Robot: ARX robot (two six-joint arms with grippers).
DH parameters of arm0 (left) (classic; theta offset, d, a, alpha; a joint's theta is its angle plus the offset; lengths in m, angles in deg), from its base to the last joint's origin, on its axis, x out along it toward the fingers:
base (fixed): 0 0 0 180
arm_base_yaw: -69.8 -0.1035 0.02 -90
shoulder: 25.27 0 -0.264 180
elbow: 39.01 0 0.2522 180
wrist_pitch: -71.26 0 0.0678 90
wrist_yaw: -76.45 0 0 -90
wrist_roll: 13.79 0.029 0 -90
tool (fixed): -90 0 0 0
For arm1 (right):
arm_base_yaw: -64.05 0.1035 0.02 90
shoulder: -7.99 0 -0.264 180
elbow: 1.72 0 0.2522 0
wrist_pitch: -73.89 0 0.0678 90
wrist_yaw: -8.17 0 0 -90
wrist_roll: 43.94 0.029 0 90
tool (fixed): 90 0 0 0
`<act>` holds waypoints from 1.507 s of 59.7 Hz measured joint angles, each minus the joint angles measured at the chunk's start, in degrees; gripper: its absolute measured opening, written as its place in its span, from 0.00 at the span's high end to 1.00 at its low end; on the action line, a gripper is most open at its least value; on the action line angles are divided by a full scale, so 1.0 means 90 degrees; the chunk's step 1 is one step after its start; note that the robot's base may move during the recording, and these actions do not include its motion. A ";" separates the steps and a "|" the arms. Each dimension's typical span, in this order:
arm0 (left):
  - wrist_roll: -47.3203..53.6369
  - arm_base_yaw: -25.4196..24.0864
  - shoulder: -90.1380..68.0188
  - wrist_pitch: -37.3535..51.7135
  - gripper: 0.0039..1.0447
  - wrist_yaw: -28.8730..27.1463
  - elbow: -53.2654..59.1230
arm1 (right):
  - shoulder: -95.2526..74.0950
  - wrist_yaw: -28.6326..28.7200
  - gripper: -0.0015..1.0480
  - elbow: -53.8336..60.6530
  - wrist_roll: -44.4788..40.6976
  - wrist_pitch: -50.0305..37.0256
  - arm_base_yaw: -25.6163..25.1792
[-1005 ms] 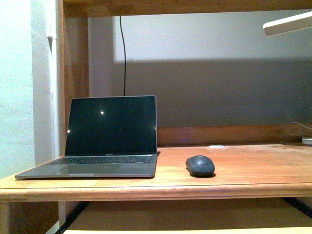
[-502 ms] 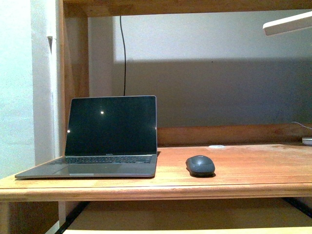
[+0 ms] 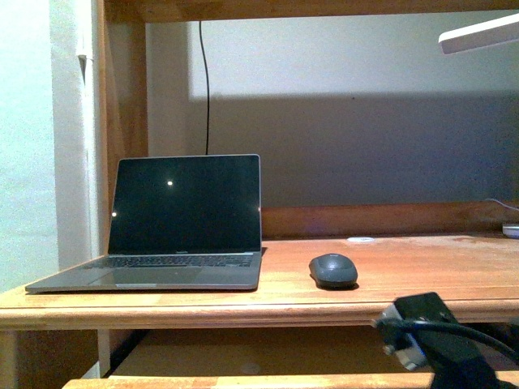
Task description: Place mouse
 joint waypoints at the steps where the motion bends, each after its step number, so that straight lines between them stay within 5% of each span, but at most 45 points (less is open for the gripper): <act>1: 0.0000 0.0000 0.0000 0.0000 0.07 0.0000 0.0000 | -0.0090 -0.0034 0.07 -0.0121 -0.0010 0.0022 0.0032; 20: 0.0000 0.0000 0.0000 0.0000 0.07 0.0000 0.0000 | -0.1236 -0.0559 0.07 -0.1608 -0.0034 0.0279 0.0393; 36: 0.0000 0.0000 0.0000 0.0000 0.07 -0.0002 0.0000 | -0.0772 -0.0444 0.07 -0.1290 0.0090 0.0408 0.0228; 59: 0.0000 0.0000 0.0000 0.0000 0.07 -0.0002 0.0000 | 0.3337 0.1059 0.07 0.1933 0.0503 0.0969 -0.0656; 90: 0.0000 0.0000 0.0000 0.0000 0.07 0.0005 0.0000 | 1.0584 0.2358 0.07 0.4396 0.0928 0.5190 -0.2569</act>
